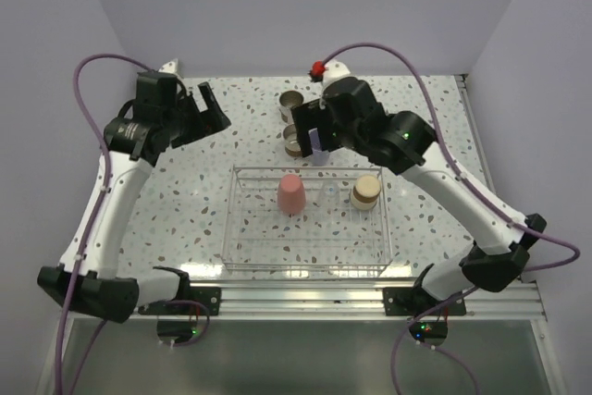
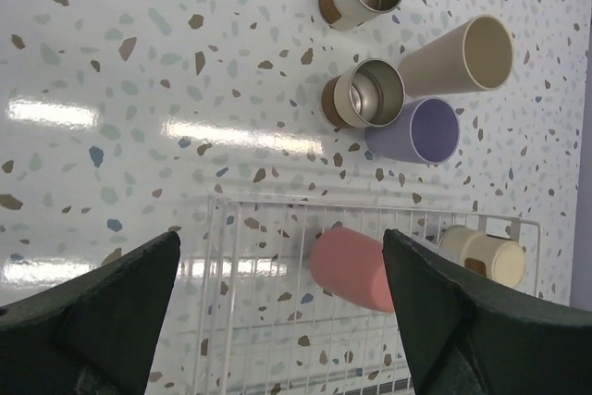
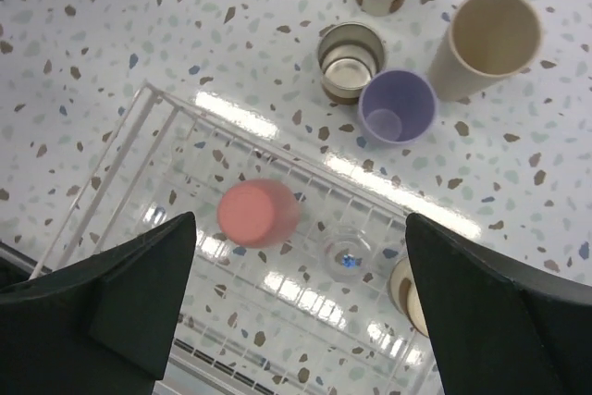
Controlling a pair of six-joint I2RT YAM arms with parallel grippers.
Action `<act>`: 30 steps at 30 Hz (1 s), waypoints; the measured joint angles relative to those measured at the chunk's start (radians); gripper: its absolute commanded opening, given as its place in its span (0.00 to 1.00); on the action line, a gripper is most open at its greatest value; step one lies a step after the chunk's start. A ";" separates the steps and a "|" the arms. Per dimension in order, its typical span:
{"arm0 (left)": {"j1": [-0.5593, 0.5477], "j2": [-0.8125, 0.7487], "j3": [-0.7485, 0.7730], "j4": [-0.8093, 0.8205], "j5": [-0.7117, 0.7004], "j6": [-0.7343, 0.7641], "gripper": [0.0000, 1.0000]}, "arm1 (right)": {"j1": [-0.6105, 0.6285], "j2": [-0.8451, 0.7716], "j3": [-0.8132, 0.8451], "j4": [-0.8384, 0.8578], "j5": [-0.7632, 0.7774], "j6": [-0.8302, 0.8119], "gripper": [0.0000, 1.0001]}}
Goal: Load the cups into the dish rack
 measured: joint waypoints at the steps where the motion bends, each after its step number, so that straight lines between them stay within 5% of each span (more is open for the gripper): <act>1: -0.010 0.058 0.014 0.012 0.010 0.000 0.93 | -0.021 -0.029 0.000 -0.006 0.001 0.000 0.98; 7: -0.110 0.367 0.144 0.056 0.027 0.006 0.92 | -0.134 -0.182 -0.123 -0.044 0.018 0.015 0.98; 16: -0.204 0.793 0.443 0.080 0.053 0.024 0.89 | -0.135 -0.318 -0.267 -0.135 0.034 0.071 0.98; 25: -0.225 0.946 0.503 0.080 0.048 0.023 0.83 | -0.135 -0.385 -0.296 -0.182 0.077 0.090 0.98; 30: -0.246 0.952 0.484 0.100 0.045 0.024 0.67 | -0.135 -0.387 -0.321 -0.191 0.082 0.090 0.98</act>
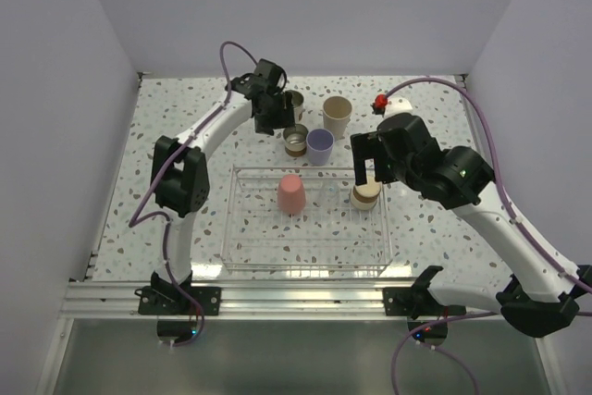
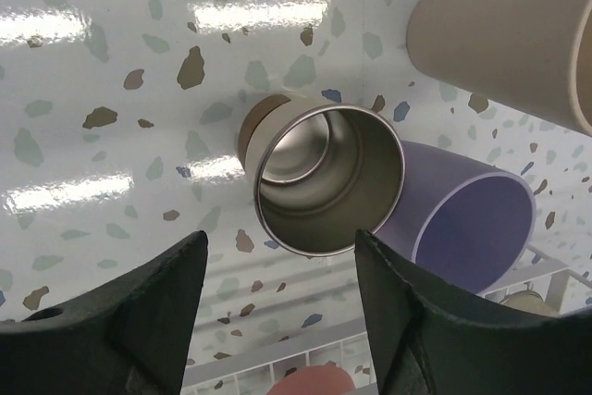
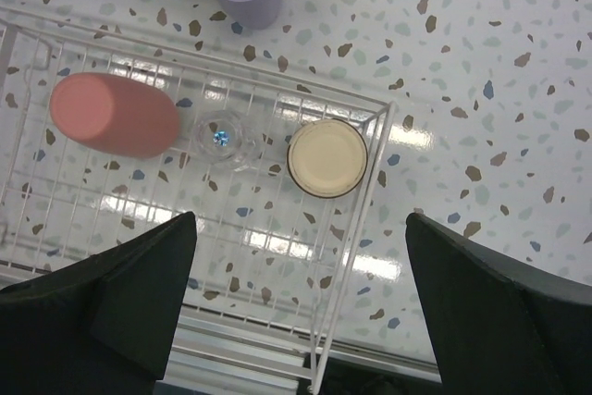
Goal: Load the cups into the dish rack
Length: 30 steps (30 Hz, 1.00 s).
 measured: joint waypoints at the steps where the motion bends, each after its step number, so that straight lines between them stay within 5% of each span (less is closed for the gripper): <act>1: -0.002 0.000 -0.008 0.008 0.000 0.000 0.64 | 0.000 0.000 -0.004 -0.002 0.000 0.000 0.98; 10: -0.015 0.001 -0.097 0.045 -0.002 -0.001 0.51 | 0.000 0.000 -0.017 -0.004 -0.002 -0.007 0.98; 14: -0.015 0.005 -0.097 0.063 -0.006 -0.001 0.36 | 0.000 -0.001 -0.018 -0.005 -0.004 -0.008 0.98; 21: -0.015 0.052 -0.097 0.089 -0.005 -0.002 0.29 | 0.000 -0.016 -0.033 -0.013 -0.005 -0.008 0.98; 25: -0.015 0.073 -0.096 0.088 -0.006 -0.005 0.03 | 0.000 -0.026 -0.037 -0.022 -0.005 -0.007 0.98; 30: -0.015 0.078 -0.064 0.080 -0.016 -0.002 0.00 | 0.000 -0.037 -0.045 -0.025 -0.008 -0.007 0.98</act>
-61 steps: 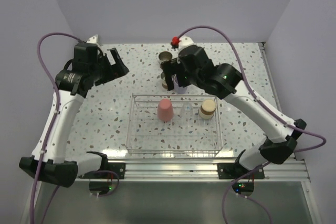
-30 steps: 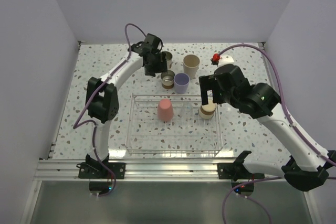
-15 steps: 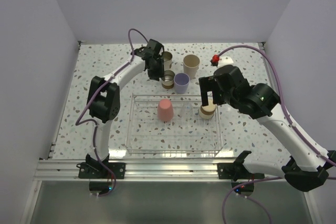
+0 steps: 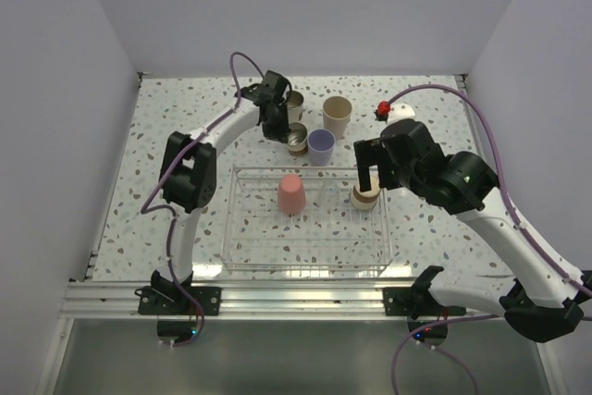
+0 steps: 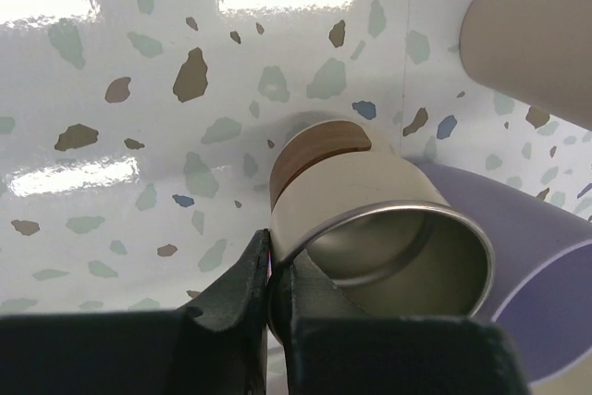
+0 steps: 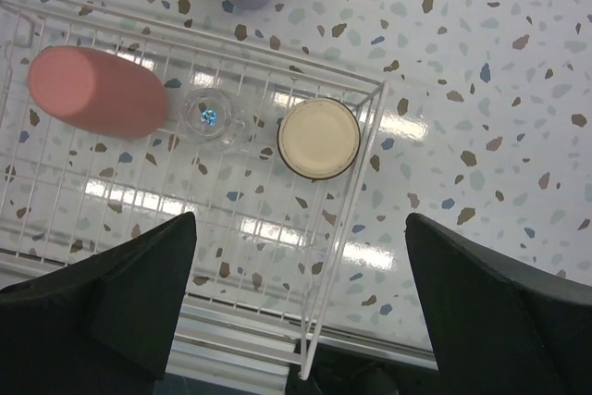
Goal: Load the cups into the dish rack
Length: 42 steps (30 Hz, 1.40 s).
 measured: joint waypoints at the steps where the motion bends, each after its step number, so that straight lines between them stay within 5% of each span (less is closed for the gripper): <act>1: 0.000 0.000 0.007 0.000 -0.002 0.000 0.00 | 0.000 0.000 0.000 -0.001 0.000 0.000 0.98; 9: 0.013 -0.070 0.014 -0.008 -0.014 0.001 0.00 | 0.000 0.003 -0.002 0.003 -0.033 0.001 0.98; 17: 0.078 -0.314 -0.006 0.008 0.014 0.001 0.00 | 0.000 0.003 0.002 0.066 -0.137 0.010 0.98; 29: 0.219 -0.874 -0.526 0.347 0.387 -0.140 0.00 | -0.001 0.073 0.112 0.235 -0.379 0.049 0.98; 42: 0.280 -1.168 -0.712 0.526 0.624 -0.273 0.00 | 0.000 0.095 0.023 0.600 -0.797 0.247 0.98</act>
